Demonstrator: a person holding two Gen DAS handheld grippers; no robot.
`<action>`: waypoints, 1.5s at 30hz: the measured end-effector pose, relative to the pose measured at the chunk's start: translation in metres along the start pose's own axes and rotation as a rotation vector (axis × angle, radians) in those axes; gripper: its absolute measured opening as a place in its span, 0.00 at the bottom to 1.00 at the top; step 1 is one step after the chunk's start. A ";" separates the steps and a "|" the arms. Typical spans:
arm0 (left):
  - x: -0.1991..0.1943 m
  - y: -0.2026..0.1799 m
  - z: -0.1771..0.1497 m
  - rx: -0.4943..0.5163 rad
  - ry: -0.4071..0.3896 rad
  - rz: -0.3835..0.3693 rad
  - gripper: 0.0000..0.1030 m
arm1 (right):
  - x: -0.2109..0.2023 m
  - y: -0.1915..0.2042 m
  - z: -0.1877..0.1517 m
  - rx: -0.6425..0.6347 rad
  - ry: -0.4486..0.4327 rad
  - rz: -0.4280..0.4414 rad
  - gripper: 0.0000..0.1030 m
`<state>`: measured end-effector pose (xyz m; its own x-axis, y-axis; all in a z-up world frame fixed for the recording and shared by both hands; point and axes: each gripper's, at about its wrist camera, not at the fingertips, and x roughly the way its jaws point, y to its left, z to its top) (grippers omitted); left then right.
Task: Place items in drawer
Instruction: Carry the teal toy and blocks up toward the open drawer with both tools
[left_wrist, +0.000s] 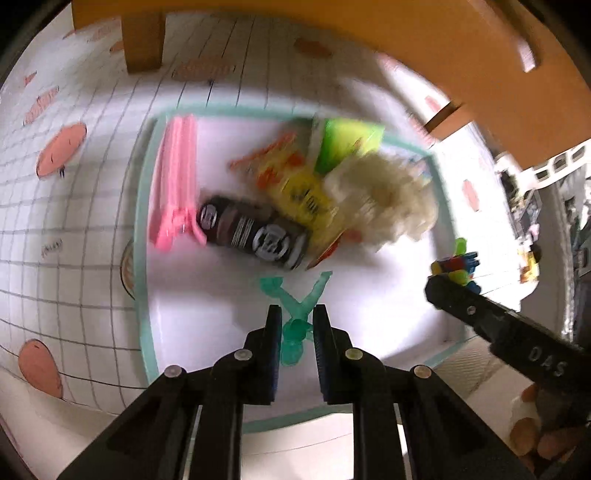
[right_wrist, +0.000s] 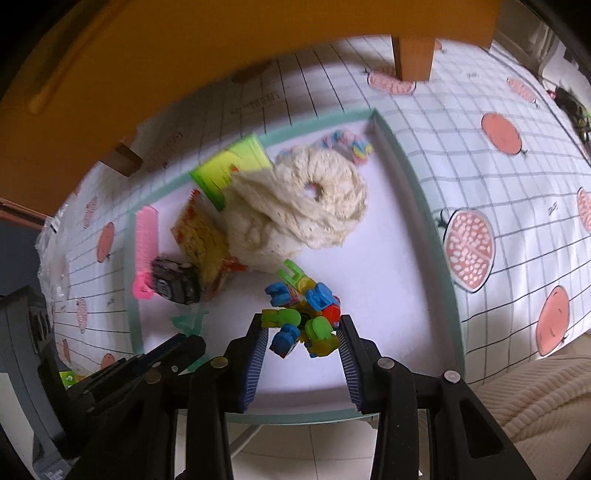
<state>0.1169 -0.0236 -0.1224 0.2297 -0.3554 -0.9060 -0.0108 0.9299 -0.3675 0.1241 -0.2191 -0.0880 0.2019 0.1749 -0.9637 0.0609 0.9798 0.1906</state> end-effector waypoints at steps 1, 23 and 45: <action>-0.008 -0.003 0.003 0.007 -0.017 -0.008 0.17 | -0.004 0.002 0.001 -0.002 -0.014 0.004 0.40; -0.258 -0.072 0.071 0.197 -0.647 -0.116 0.17 | -0.225 0.062 0.064 -0.099 -0.578 0.207 0.40; -0.215 -0.041 0.148 0.124 -0.566 -0.008 0.17 | -0.192 0.116 0.129 -0.211 -0.441 -0.003 0.40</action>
<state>0.2119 0.0286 0.1184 0.7147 -0.2887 -0.6371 0.0994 0.9435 -0.3160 0.2182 -0.1515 0.1437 0.5998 0.1588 -0.7842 -0.1282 0.9865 0.1018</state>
